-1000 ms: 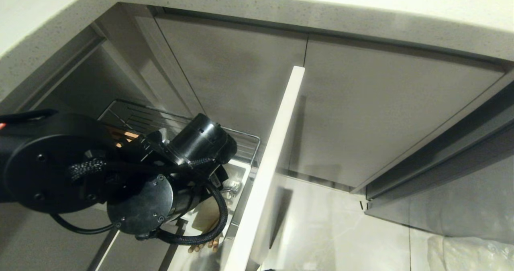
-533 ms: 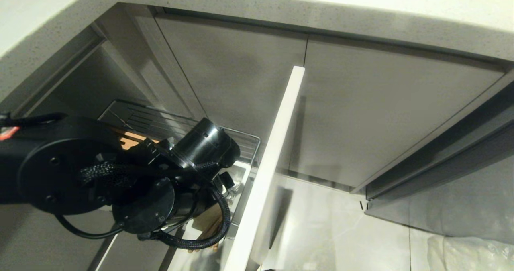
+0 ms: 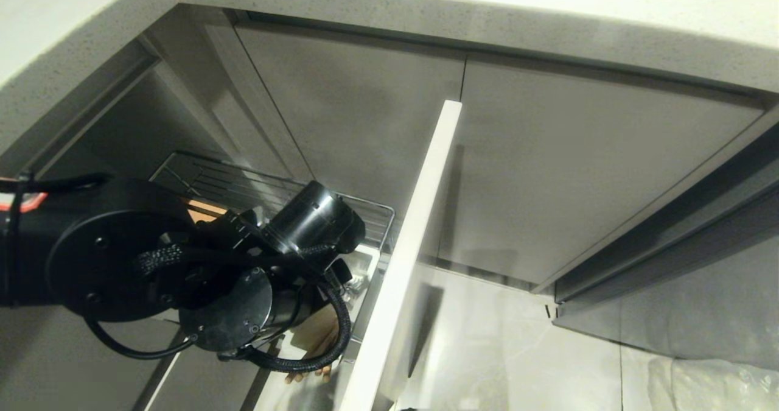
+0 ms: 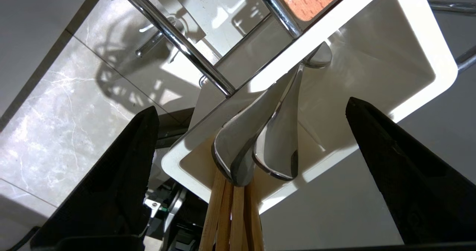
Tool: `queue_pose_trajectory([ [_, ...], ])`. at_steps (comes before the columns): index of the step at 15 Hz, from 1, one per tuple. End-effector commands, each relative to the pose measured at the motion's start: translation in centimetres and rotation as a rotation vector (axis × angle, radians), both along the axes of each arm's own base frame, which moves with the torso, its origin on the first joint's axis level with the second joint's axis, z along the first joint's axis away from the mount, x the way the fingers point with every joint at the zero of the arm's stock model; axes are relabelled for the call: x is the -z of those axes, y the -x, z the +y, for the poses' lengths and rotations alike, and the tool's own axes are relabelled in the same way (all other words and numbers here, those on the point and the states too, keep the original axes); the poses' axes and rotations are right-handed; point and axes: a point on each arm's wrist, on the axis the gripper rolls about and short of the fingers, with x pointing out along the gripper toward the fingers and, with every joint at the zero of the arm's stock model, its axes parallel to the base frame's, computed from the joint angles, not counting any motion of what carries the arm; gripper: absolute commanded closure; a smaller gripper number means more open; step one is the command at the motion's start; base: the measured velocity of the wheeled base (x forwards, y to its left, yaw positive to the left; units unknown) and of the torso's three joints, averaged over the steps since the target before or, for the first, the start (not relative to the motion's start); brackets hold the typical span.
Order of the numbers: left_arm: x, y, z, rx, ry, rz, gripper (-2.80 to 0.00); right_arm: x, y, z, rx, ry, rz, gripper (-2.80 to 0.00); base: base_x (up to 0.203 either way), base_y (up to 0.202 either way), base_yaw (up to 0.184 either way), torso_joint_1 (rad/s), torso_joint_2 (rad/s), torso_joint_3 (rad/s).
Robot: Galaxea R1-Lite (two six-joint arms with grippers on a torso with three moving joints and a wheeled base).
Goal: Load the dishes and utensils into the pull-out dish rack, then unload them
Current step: Take the spoon out of the cupboard
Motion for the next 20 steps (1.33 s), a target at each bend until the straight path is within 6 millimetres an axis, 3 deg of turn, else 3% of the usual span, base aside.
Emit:
queue_pose_trajectory([
  [1,0.0,0.0,0.0,-0.007,0.000,-0.002,0.00,0.0,0.0,0.0,0.000,0.000,0.001,0.00,0.000,0.000,0.000,0.000,0.00,0.000],
  [14,-0.4,0.1,-0.1,-0.008,0.000,-0.025,0.00,0.0,0.0,0.0,0.000,0.000,0.001,0.00,0.000,0.000,0.000,0.000,0.00,0.000],
  [20,-3.8,0.9,-0.5,0.009,0.014,-0.155,0.00,0.0,0.0,0.0,0.000,0.000,0.001,0.00,0.000,0.000,0.000,0.000,0.00,0.000],
])
